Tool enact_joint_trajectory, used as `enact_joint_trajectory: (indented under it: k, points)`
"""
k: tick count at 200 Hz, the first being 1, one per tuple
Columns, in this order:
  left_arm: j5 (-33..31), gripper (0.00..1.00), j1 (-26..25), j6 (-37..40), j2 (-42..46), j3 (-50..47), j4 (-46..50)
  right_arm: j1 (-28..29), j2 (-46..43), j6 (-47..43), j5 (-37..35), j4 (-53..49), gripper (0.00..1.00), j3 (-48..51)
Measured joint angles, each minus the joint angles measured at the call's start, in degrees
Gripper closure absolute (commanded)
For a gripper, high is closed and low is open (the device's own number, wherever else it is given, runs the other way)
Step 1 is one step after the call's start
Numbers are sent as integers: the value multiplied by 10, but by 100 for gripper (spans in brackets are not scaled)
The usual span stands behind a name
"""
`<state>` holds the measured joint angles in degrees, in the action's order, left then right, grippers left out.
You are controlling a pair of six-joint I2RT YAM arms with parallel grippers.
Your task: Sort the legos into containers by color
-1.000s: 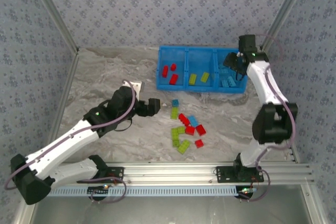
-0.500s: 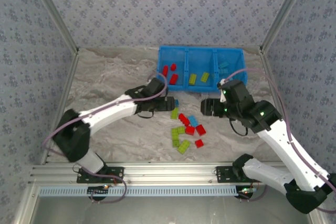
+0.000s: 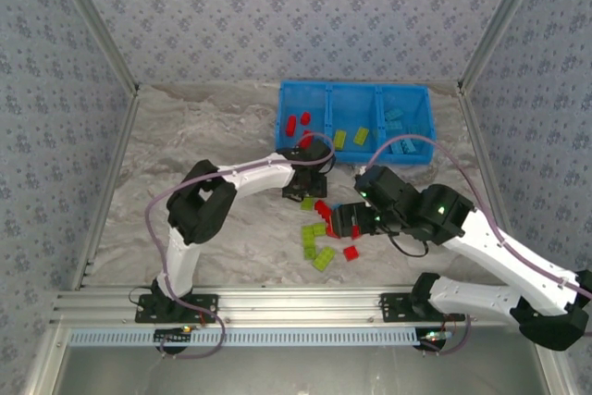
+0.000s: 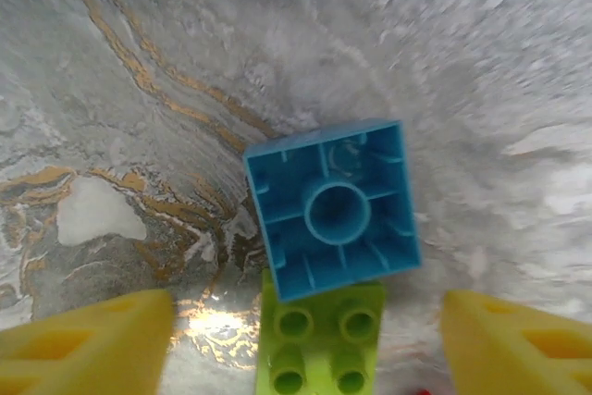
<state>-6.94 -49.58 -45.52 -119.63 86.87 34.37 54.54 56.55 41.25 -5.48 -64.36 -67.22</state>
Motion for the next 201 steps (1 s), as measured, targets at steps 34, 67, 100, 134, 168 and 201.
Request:
enact_joint_trajectory:
  k: [34,67,100,134,168,201]
  points:
    - [-15,56,1,-5,-13,15,17,1,-48,26,-24,-9,4,16]
    - [-17,77,3,-6,-11,15,27,2,-76,44,-43,-16,3,29]
    - [-2,79,3,-5,0,9,21,2,-82,52,-61,-17,3,31]
    - [3,78,-2,5,60,3,16,2,-89,59,-83,-16,2,31]
    - [-3,77,-27,49,121,57,-5,2,-104,69,-107,-16,2,31]
    - [-32,77,-42,115,87,170,-50,2,-130,84,-127,-16,2,31]
